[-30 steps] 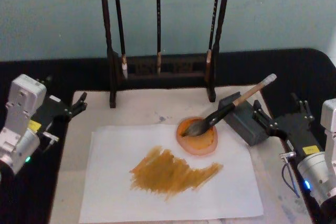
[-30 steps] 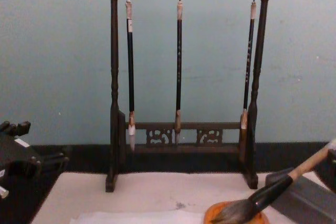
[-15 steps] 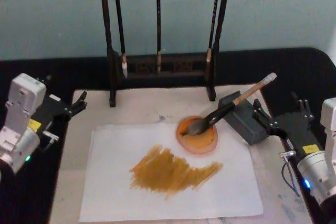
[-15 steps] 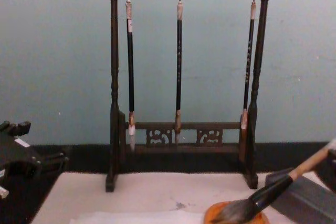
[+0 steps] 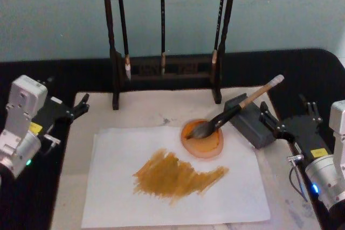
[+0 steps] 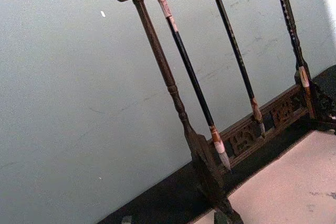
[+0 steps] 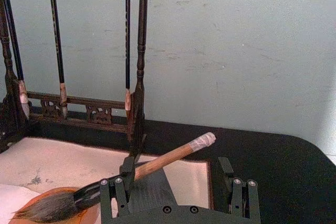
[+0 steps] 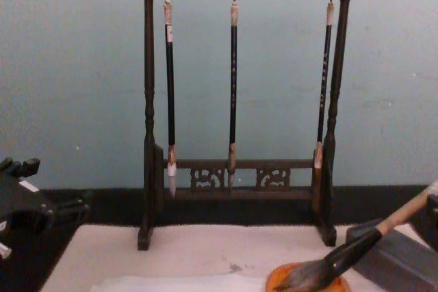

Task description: Pick up the brush from the inkstone, write on the paper, then place the brush back to its original position.

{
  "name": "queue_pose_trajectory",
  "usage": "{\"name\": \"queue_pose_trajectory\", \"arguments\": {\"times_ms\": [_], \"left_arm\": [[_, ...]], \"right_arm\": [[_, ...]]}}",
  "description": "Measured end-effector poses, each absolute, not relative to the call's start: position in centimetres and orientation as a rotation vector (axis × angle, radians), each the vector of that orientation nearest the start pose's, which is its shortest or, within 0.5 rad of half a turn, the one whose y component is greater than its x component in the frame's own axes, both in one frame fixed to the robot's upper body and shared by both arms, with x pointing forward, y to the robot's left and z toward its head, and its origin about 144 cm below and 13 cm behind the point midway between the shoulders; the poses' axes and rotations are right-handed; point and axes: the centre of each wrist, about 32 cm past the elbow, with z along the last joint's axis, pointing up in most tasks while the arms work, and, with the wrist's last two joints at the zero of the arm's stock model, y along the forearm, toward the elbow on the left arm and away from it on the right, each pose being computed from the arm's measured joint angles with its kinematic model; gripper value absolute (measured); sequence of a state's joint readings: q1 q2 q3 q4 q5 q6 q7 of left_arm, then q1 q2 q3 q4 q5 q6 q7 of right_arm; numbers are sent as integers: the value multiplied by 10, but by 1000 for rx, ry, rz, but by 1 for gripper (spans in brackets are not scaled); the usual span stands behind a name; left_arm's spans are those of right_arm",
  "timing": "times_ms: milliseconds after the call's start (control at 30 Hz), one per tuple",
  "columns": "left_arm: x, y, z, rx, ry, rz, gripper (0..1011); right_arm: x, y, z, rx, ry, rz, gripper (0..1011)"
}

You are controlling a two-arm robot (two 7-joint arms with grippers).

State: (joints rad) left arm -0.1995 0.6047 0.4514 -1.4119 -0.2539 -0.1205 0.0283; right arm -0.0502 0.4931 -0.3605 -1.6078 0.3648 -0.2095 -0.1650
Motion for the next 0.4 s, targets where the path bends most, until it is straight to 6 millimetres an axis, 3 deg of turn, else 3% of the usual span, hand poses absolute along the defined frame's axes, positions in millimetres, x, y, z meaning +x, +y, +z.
{"name": "queue_pose_trajectory", "arguments": {"times_ms": [400], "left_arm": [[489, 310, 1140, 305, -285, 1248, 1010]], "right_arm": [[423, -261, 1120, -18, -90, -1379, 1000]]}}
